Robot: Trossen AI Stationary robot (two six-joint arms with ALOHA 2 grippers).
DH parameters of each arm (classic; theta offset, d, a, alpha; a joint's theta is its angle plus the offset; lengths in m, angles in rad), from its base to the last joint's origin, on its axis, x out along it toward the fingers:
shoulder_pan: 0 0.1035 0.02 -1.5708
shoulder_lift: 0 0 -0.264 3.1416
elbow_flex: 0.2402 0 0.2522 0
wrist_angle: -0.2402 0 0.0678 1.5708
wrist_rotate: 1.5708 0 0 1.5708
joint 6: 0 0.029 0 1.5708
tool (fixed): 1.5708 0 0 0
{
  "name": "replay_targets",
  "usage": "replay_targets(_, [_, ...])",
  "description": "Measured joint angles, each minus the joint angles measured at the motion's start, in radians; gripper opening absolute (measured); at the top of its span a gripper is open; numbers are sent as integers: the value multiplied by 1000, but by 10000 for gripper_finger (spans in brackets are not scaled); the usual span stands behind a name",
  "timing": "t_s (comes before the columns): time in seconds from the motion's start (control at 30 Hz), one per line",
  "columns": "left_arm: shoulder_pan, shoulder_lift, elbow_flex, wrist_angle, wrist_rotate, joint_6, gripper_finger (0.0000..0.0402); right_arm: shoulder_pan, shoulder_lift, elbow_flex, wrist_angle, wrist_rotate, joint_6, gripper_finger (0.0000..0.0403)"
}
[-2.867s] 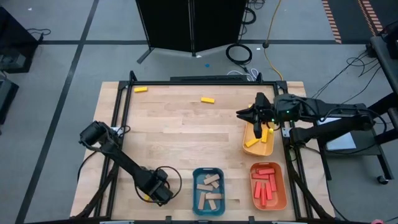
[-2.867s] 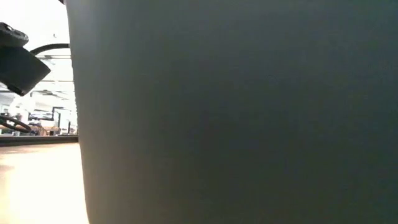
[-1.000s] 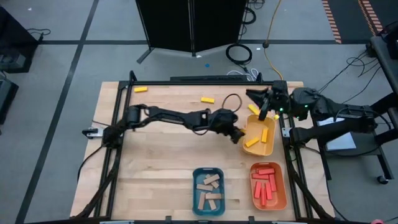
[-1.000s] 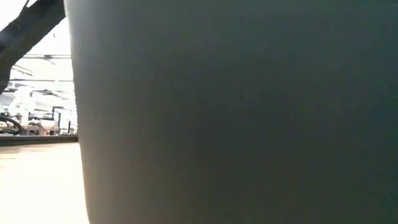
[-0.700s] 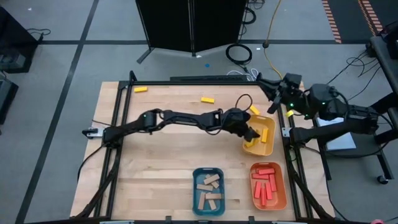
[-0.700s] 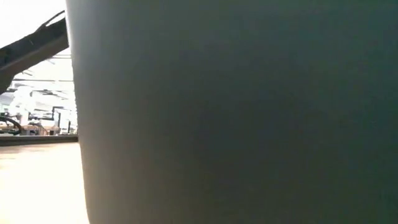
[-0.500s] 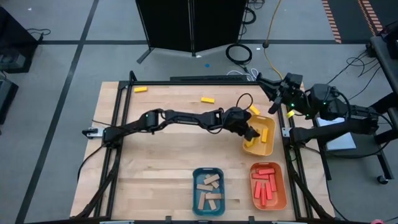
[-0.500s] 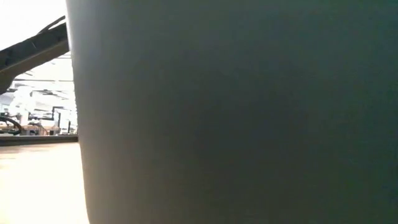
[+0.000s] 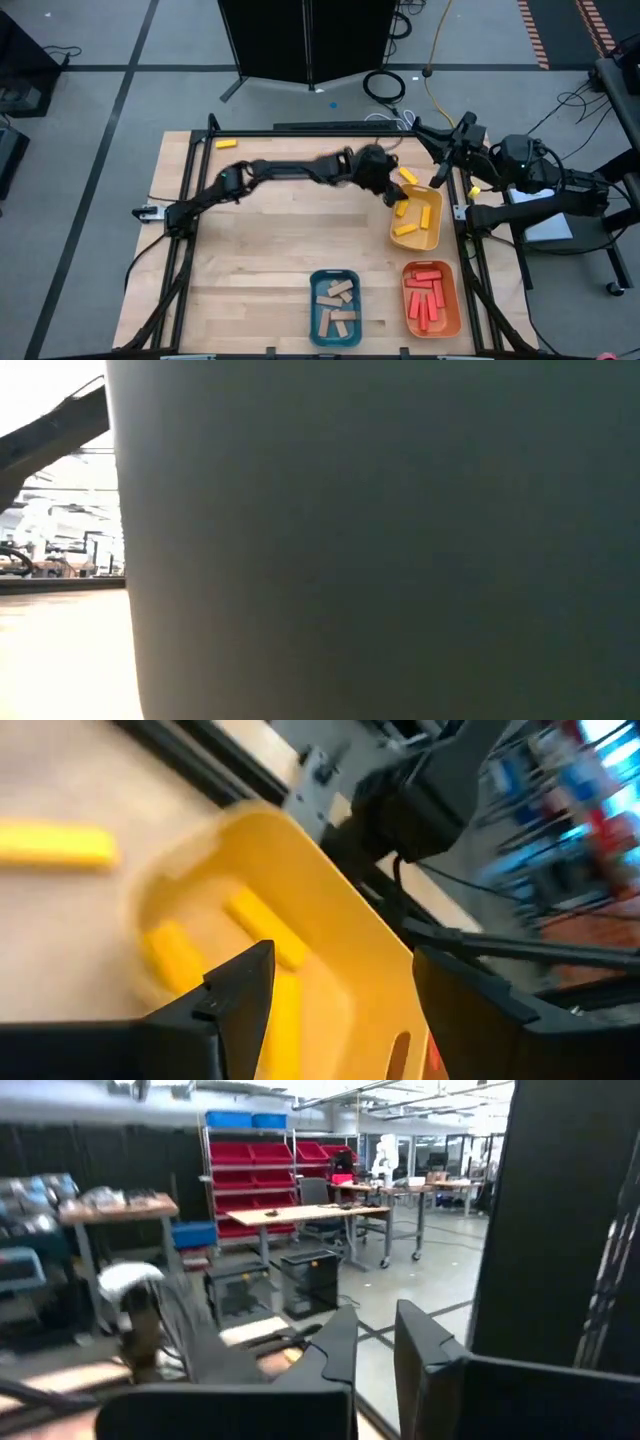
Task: Sort blocks
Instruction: Put the yellow block into the yellow bin
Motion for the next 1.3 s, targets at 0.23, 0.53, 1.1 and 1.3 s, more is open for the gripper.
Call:
replay_targets(0.23, [81,-257,5,-603,-208,463,232,0,0,0,-7,-4,-105,0])
replay_targets(0.53, [361,-445,-116,-1243,-476,785,232,-13,4,0,-39,-6,-143,0])
replay_targets(1.1, [799,-486,-665,-1153,-767,958,232,-112,7,0,-17,47,-93,0])
replay_targets(1.3, [810,-370,-667,-1145,-833,1002,232,-130,5,0,4,45,-91,0])
